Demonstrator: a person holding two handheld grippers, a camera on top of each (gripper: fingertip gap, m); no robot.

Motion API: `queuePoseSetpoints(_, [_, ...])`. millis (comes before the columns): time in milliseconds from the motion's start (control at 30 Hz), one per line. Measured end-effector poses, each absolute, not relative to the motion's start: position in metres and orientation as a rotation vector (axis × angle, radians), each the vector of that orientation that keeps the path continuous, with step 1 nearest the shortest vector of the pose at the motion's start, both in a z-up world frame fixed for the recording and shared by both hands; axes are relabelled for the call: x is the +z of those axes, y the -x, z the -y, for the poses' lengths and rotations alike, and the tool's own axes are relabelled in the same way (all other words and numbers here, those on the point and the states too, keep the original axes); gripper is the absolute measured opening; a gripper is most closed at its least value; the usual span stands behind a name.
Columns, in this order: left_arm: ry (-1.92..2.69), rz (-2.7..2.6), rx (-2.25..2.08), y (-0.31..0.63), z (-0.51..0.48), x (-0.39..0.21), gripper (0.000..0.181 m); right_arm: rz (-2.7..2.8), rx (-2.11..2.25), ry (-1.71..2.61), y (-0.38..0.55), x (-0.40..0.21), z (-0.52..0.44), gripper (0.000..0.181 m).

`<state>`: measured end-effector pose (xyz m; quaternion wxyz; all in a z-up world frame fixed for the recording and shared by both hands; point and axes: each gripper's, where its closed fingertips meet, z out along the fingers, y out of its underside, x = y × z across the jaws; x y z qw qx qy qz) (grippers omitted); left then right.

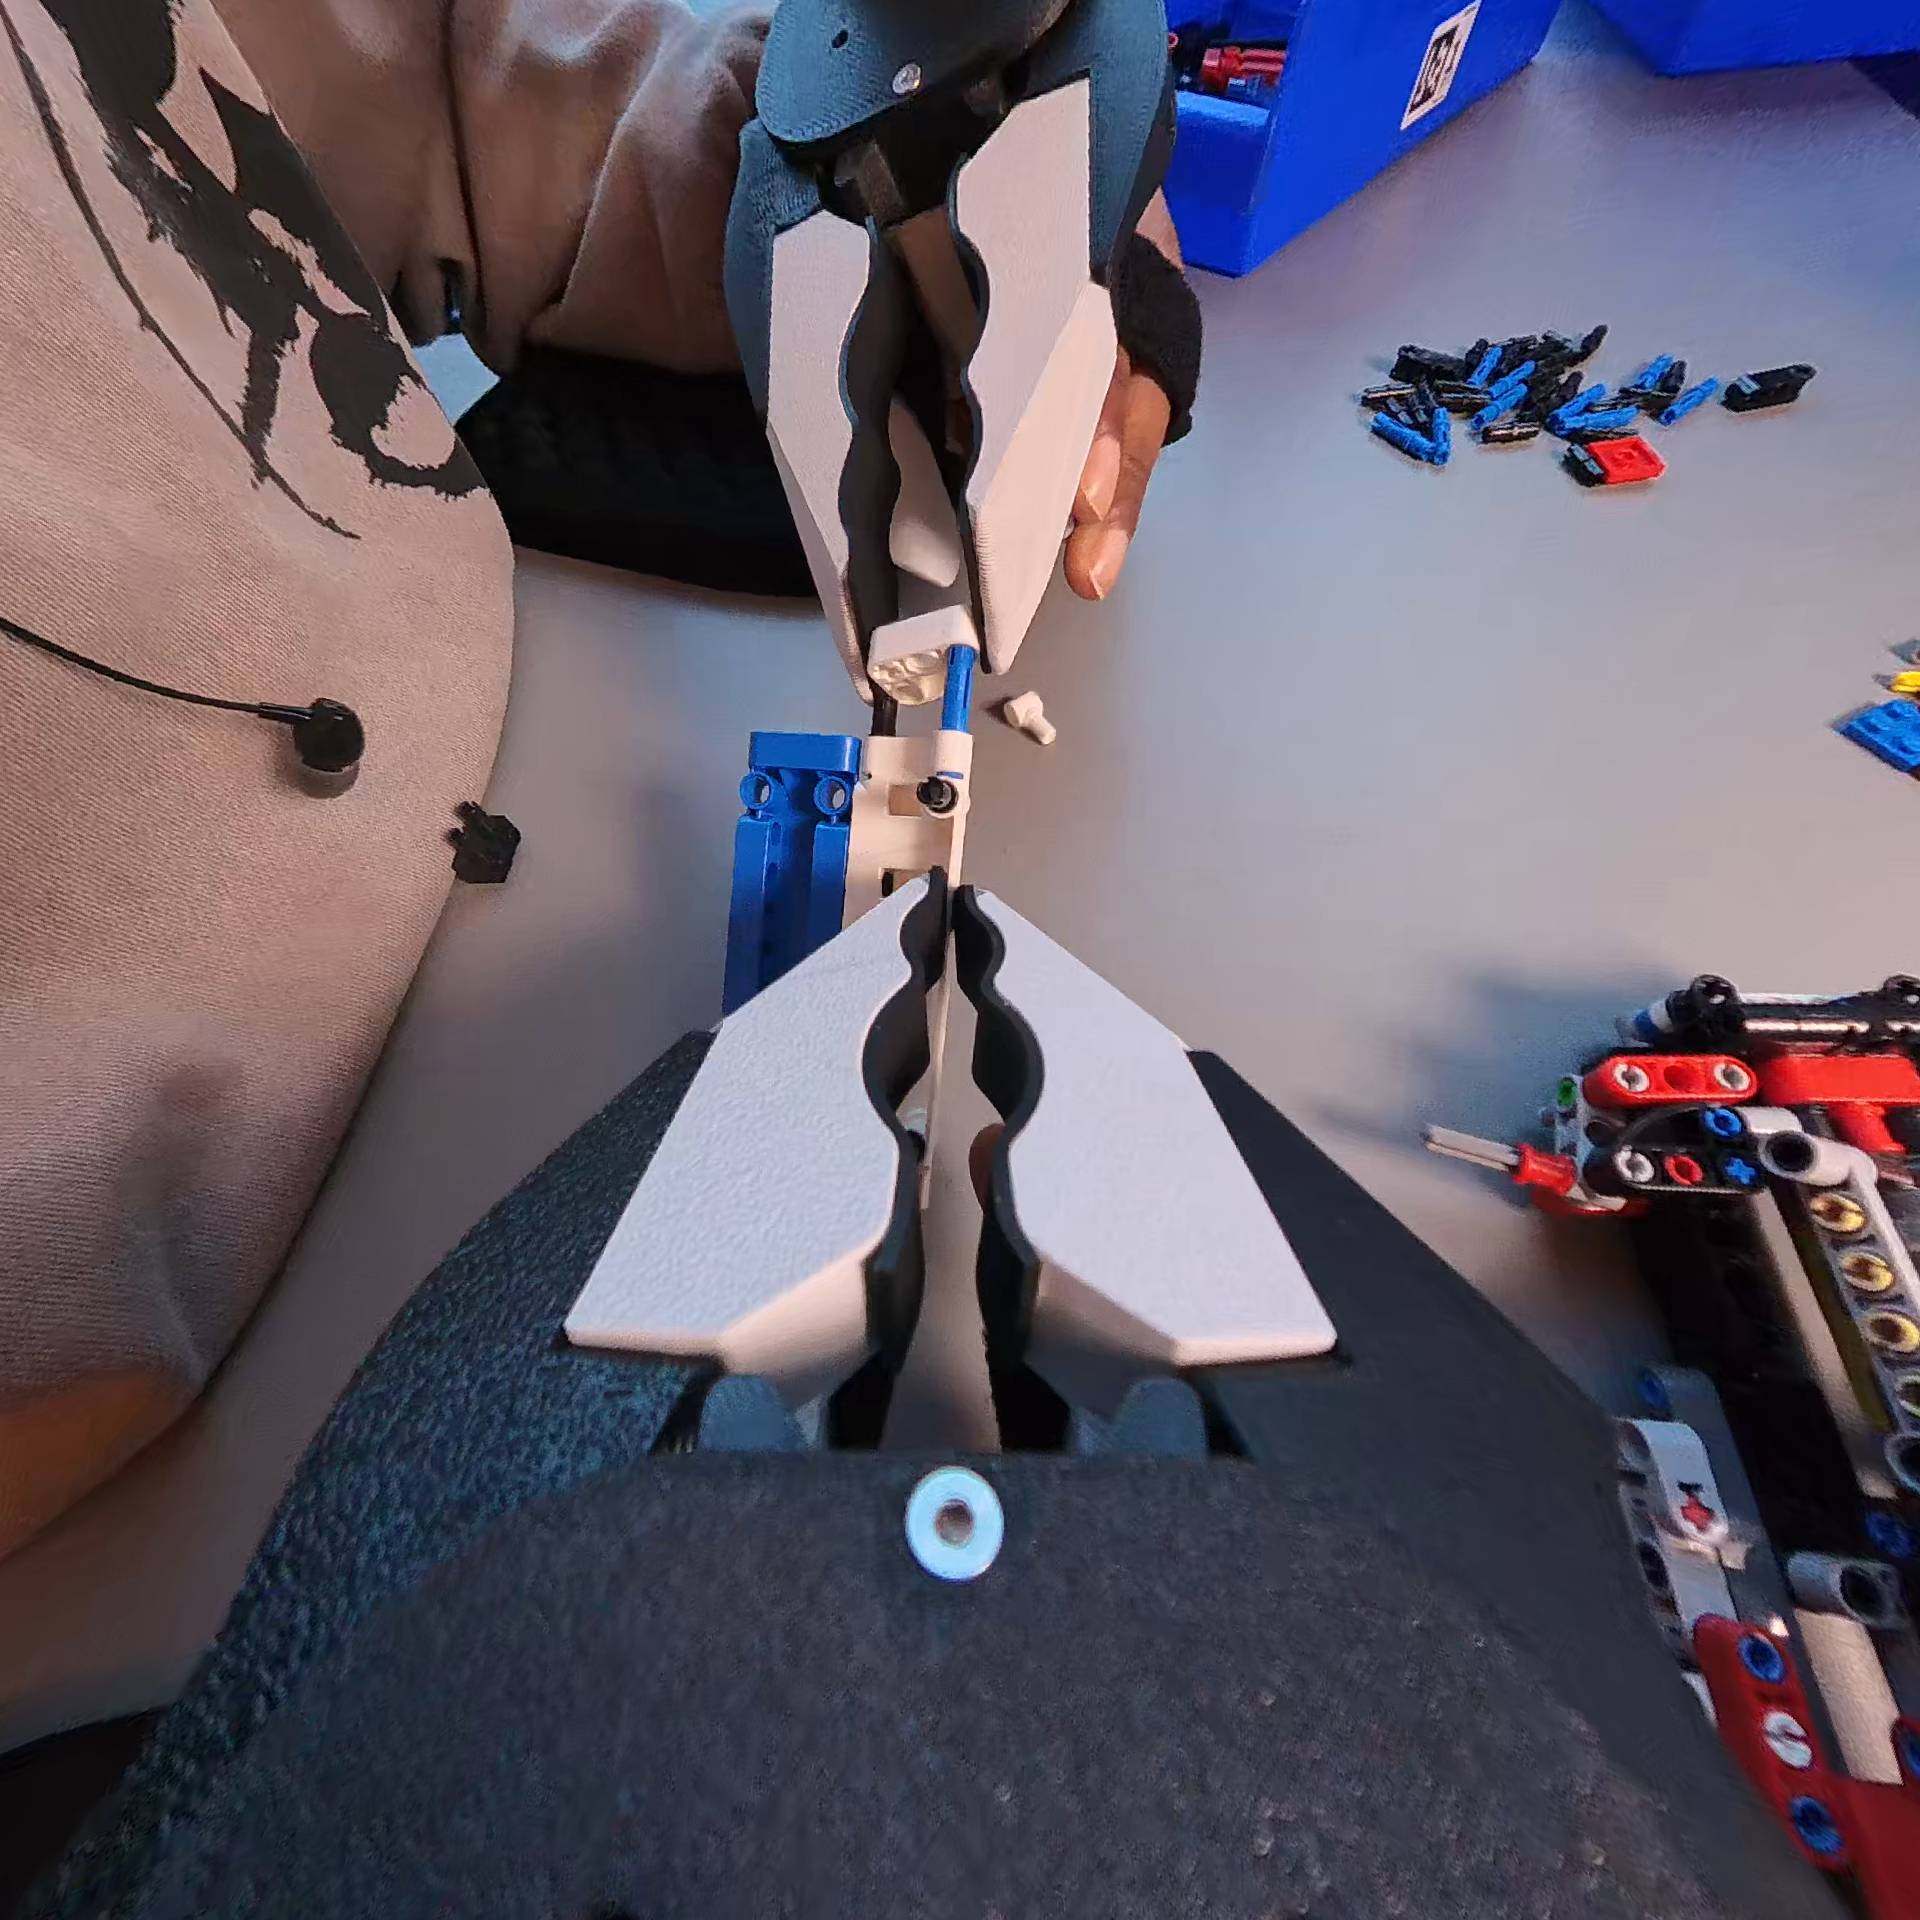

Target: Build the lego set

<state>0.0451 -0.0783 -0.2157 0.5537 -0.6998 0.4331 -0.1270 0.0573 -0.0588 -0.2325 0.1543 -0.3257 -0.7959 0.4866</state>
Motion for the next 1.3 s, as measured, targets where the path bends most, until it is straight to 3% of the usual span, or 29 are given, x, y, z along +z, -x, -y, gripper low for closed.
queuePoseSetpoints(267, [1.714, -1.189, -0.254, -0.054, 0.088, -0.242, 0.022, 2.455, 1.31, 0.929, -0.067, -0.248, 0.068, 0.0])
queuePoseSetpoints(933, [1.824, -0.881, -0.517, -0.048, 0.08, -0.228, 0.022, 2.289, 1.343, 0.998, -0.052, -0.236, 0.059, 0.0])
queuePoseSetpoints(1067, [1.782, -0.764, -0.623, -0.04, 0.079, -0.213, 0.022, 2.172, 1.396, 1.0, -0.048, -0.221, 0.055, 0.027])
queuePoseSetpoints(1167, [1.727, -0.69, -0.689, -0.035, 0.079, -0.2, 0.022, 2.074, 1.599, 1.022, -0.054, -0.197, 0.051, 0.057])
queuePoseSetpoints(1300, [1.595, -0.604, -0.762, -0.029, 0.08, -0.175, 0.022, 1.988, 1.8, 1.092, -0.06, -0.178, 0.043, 0.077])
